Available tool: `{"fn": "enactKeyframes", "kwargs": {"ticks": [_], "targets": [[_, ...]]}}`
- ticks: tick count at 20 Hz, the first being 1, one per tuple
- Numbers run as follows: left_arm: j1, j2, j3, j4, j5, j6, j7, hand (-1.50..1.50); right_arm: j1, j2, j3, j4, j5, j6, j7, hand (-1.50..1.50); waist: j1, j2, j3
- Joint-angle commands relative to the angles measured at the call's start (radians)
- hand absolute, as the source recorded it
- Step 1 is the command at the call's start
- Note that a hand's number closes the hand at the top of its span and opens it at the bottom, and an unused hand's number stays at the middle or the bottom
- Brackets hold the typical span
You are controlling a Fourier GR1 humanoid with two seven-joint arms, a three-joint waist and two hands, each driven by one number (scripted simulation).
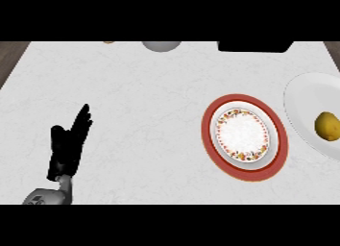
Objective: Pick the lemon from the plate and place it in the plate
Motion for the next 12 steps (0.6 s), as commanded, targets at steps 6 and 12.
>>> {"fn": "enactKeyframes", "kwargs": {"ticks": [6,12], "targets": [[-0.027,-0.023,-0.015,-0.020,-0.025,0.026,0.045,0.00,0.070,0.006,-0.023,-0.018,-0.043,0.173,-0.130,-1.50,-0.001,0.000,0.002],[0.003,0.019,0.017,-0.033,0.002,-0.022,0.008,0.00,0.073,0.017,-0.015,-0.042,-0.049,0.150,-0.121,-1.50,0.011,0.000,0.001]]}}
